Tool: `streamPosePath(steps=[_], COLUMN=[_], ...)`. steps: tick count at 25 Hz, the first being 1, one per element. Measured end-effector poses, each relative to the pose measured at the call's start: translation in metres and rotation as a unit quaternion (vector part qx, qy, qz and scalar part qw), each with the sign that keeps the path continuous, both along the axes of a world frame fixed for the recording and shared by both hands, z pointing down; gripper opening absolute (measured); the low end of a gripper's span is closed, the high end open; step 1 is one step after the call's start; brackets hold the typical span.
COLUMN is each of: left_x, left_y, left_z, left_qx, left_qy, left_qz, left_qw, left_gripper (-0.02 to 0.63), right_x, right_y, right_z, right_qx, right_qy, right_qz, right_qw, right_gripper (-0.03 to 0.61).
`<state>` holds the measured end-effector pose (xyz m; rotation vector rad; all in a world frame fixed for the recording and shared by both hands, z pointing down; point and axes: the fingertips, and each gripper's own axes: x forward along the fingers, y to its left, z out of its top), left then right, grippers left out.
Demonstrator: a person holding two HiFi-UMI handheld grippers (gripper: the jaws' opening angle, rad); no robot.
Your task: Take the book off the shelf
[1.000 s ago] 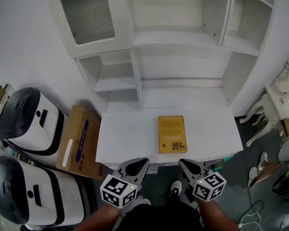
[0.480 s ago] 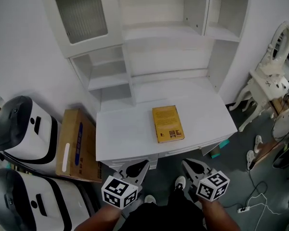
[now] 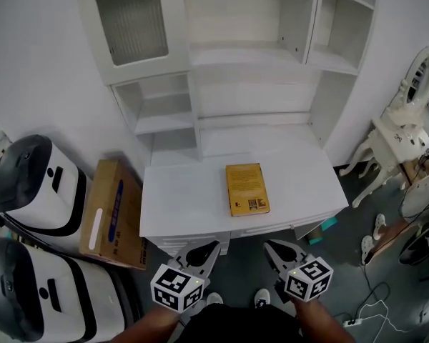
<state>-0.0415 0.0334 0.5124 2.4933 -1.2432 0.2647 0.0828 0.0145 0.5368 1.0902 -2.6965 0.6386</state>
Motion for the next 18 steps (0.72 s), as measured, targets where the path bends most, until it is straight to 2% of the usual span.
streamPosePath(steps=[12,18], left_x=[0.024,0.04], left_y=[0.0,0.001], left_z=[-0.002,0.005], left_qx=[0.004,-0.003], left_qy=[0.0,-0.016], left_qz=[-0.034,-0.027], left_qw=[0.9994,0.9995], left_gripper=[0.011,0.011], right_x=[0.024,0.03], right_y=[-0.008,-0.009], right_z=[-0.002,0.0], right_qx=[0.01,0.012], right_qy=[0.002,-0.006], right_qz=[-0.027,-0.035], right_qw=[1.0,0.999], right_gripper=[0.028,0.028])
